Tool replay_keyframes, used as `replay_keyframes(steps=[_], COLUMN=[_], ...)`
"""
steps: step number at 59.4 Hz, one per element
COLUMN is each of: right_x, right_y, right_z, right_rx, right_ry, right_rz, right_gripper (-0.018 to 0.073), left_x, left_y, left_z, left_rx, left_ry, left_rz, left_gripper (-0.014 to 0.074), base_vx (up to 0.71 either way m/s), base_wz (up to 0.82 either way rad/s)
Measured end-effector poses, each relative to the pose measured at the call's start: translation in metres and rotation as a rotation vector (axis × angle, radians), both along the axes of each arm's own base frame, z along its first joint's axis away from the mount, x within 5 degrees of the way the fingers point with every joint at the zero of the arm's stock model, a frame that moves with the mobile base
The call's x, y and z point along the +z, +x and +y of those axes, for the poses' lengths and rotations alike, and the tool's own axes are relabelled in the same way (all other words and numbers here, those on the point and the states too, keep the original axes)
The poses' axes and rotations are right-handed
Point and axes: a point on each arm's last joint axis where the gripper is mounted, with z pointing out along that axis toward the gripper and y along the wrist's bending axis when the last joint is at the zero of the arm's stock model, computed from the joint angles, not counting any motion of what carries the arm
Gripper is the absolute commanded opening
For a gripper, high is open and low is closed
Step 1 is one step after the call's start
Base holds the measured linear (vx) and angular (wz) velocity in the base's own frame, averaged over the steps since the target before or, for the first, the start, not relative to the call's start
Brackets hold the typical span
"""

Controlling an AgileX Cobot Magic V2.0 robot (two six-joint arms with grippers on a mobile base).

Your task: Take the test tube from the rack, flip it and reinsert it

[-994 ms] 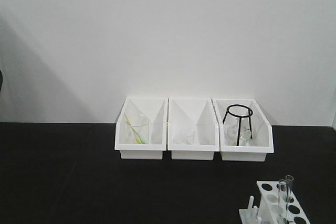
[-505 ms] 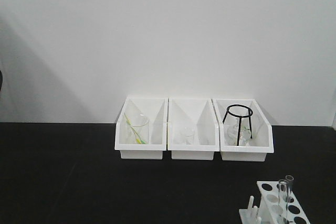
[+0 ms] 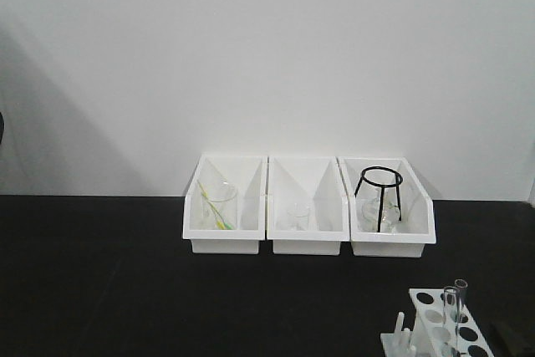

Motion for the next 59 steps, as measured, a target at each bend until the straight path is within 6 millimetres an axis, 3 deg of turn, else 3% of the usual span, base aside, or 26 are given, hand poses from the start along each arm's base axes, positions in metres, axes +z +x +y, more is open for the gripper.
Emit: replay_keyframes(steps=[24,36,59], right_x=[-0.037,-0.056,-0.066], right_y=[0.037,0.050,0.082], right_z=[0.016,0.015,0.017], right_rx=[0.195,0.159,0.153], right_ry=[-0.072,-0.002,0.023], right_rz=[-0.021,-0.002,-0.017], right_gripper=[0.0477,0.0477,0.0477], left_x=[0.000,0.000,0.000], left_y=[0.000,0.000,0.000], left_z=[0.000,0.000,0.000], left_rx=[0.000,0.000,0.000], left_ry=[0.000,0.000,0.000], left_rz=[0.000,0.000,0.000], left_gripper=[-0.0006,-0.0006,-0.0006], base_vx=[0.00,0.00,0.00], base_wz=[0.00,0.00,0.00])
